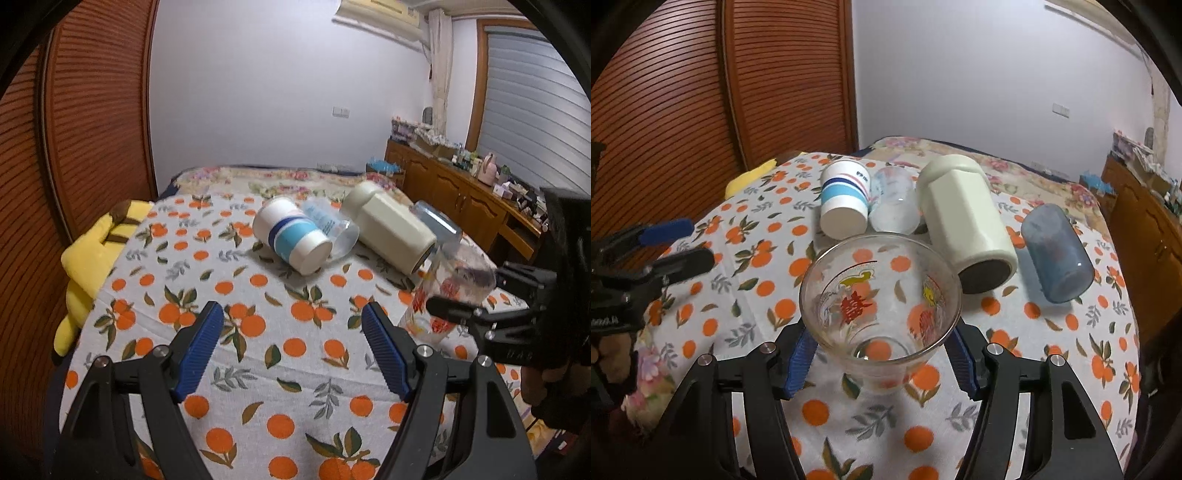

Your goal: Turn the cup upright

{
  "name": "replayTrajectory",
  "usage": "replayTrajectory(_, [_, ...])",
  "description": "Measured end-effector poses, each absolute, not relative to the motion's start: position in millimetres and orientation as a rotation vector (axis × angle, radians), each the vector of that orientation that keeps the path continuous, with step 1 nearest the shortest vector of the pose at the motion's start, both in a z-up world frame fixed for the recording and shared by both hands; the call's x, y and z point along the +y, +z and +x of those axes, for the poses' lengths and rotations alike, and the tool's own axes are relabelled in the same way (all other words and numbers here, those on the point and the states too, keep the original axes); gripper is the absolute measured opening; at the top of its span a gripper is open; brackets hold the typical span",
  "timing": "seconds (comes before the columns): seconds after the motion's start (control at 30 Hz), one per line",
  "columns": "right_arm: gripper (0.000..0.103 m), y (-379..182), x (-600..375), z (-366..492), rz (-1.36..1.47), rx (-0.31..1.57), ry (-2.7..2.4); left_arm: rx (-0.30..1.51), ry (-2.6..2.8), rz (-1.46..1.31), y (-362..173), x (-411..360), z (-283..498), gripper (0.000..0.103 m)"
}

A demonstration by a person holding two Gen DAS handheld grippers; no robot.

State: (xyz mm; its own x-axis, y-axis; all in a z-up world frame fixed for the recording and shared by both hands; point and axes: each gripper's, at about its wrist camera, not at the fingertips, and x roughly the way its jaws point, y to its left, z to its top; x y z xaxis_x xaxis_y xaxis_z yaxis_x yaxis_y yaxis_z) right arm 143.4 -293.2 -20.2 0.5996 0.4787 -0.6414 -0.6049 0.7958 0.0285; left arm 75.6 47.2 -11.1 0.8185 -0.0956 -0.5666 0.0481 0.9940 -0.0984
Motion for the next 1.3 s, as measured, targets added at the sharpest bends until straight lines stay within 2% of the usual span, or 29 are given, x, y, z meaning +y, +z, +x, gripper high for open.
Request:
replayTrajectory(0.17, [0.066, -19.1, -297.6, 143.4, -0.162, 0.689, 0.636, 0.547, -0.064, -0.067, 0.0, 43.7, 68.7, 0.079])
replayTrajectory(0.2, [0.070, -18.8, -299.0, 143.1, -0.151, 0.696, 0.640, 0.541, -0.061, -0.064, 1.4, 43.3, 68.1, 0.079])
replayTrajectory(0.7, [0.087, -11.7, -322.7, 123.7, -0.020, 0.691, 0.649, 0.479, -0.034, -0.031, 21.0, 20.2, 59.6, 0.080])
replayTrajectory(0.97, [0.092, 2.7, -352.1, 99.0, 0.018, 0.571, 0.554, 0.458, -0.044, 0.013, 30.0, -3.2, 49.7, 0.080])
replayTrajectory(1.07, [0.102, 4.7, -358.1, 90.5, 0.016, 0.533, 0.511, 0.450, -0.034, 0.028, 32.3, -9.6, 45.4, 0.081])
replayTrajectory(1.3, [0.103, 5.3, -371.0, 75.9, 0.014, 0.480, 0.435, 0.481, -0.059, 0.023, 27.1, -17.3, 38.0, 0.082])
